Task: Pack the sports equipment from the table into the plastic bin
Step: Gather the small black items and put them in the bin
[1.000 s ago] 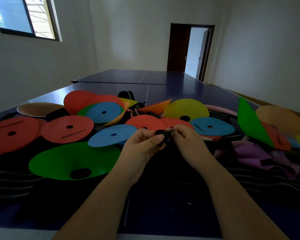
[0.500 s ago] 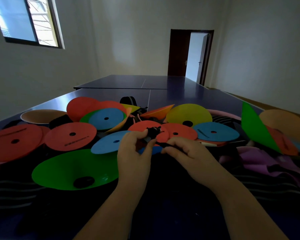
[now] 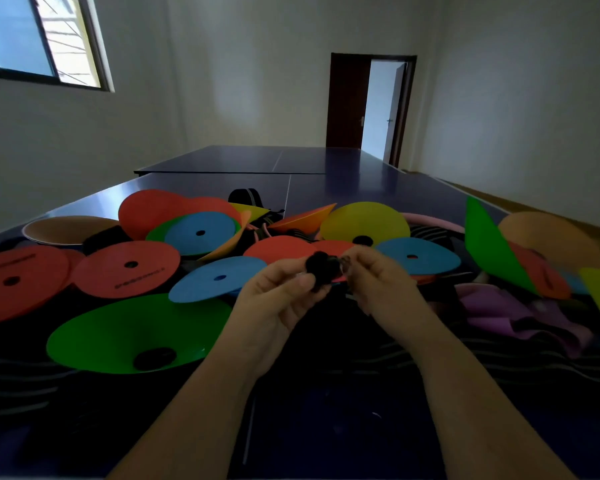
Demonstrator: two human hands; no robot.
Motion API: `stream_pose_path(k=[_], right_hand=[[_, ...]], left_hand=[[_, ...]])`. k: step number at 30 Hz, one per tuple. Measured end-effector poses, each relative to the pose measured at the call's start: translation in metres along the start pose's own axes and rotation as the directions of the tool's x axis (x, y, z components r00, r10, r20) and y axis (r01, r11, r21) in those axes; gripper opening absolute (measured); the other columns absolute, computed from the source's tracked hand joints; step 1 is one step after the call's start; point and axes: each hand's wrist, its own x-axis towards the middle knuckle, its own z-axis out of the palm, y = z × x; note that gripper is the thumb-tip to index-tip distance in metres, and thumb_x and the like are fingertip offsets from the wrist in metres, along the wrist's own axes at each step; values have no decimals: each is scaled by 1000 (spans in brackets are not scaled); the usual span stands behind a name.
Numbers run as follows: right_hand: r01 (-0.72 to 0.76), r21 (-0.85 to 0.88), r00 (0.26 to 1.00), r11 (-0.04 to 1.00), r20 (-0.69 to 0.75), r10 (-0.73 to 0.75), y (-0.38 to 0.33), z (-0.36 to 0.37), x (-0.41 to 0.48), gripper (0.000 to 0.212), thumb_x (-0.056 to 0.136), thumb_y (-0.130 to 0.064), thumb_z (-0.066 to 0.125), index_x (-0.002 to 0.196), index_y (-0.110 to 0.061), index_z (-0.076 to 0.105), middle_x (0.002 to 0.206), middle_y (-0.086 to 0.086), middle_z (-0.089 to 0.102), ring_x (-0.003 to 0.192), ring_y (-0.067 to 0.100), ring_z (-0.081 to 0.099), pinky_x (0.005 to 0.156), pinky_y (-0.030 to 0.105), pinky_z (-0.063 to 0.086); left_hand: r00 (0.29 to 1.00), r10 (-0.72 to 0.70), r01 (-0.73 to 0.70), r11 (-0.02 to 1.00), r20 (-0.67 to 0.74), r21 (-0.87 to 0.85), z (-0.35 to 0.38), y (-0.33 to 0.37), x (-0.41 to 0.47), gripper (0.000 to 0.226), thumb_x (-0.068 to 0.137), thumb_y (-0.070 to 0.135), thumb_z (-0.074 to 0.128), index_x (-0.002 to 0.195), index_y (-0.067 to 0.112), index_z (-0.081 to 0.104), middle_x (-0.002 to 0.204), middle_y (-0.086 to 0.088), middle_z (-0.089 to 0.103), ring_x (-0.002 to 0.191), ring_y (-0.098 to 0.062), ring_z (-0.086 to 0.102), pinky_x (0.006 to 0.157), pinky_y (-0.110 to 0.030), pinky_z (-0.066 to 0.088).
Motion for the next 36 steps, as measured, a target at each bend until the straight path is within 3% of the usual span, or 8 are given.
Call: stream_pose_path(k=[4, 7, 10, 18, 20, 24, 26, 36], right_hand=[[121, -334, 979, 935, 194, -57, 15, 20, -8, 20, 105, -23, 46, 113, -25, 64, 104, -15, 67, 98, 1, 61, 88, 27, 49], [150, -402, 979, 903, 185, -80, 13, 17, -8, 21, 104, -28, 45, 114, -26, 63, 103, -12, 66, 96, 3, 59, 85, 31, 48], [223, -454, 975, 863, 87, -206, 7, 12, -8, 15, 101, -27, 53, 106, -28, 67, 96, -19, 65, 91, -2, 58, 77, 20, 44], [175, 19, 974, 984, -148, -171, -8, 3, -10, 27, 93, -4, 61, 91, -28, 74, 78, -11, 68, 69, 5, 62, 68, 14, 49], [161, 116, 982, 980, -119, -148, -7, 0, -8, 30, 97, -1, 54, 95, -24, 73, 76, -7, 64, 70, 6, 56, 67, 15, 46], [191, 254, 980, 948, -111, -167, -7, -1, -7, 35, 95, 5, 51, 98, -26, 67, 87, -6, 65, 79, 3, 59, 70, 14, 45], [198, 305, 975, 931, -154, -158, -7, -2, -5, 31, 92, 3, 56, 92, -27, 64, 88, -7, 67, 82, 4, 63, 71, 15, 48], [157, 233, 973, 960, -202, -110, -5, 18, -8, 23, 91, 0, 63, 89, -21, 72, 88, -9, 74, 88, 5, 69, 78, 16, 52]], left_hand=[[915, 299, -222, 934, -272, 280, -8, -4, 7, 18, 74, 3, 73, 87, 10, 63, 85, -5, 71, 80, -18, 69, 76, -26, 59], [836, 481, -185, 701, -265, 689, -9, -9, 4, 16, 82, 5, 75, 93, 10, 65, 85, 2, 70, 81, -7, 66, 78, -22, 55], [819, 505, -133, 630, -273, 765, -8, -10, 4, 13, 84, 12, 76, 90, 16, 65, 84, 7, 69, 79, -1, 65, 74, -18, 53], [872, 468, -230, 135, 142, 964, -13, -21, 4, 24, 83, 14, 78, 106, 20, 73, 94, 14, 62, 92, 1, 59, 81, -8, 46], [894, 431, -243, 231, 125, 942, -14, -22, 3, 22, 83, 12, 78, 104, 19, 73, 92, 10, 67, 88, -3, 64, 79, -14, 51], [985, 169, -119, 775, -23, 620, -3, -16, -1, 13, 84, 4, 73, 92, 13, 75, 82, 0, 74, 75, -14, 70, 69, -22, 56], [997, 69, -78, 903, 36, 422, -2, -15, -2, 6, 86, 8, 69, 88, 5, 73, 81, -10, 72, 70, -20, 68, 65, -26, 56], [998, 22, -31, 991, -66, -132, 1, -5, 1, 10, 83, 4, 57, 93, 2, 60, 98, -12, 73, 88, -16, 72, 72, -23, 60]])
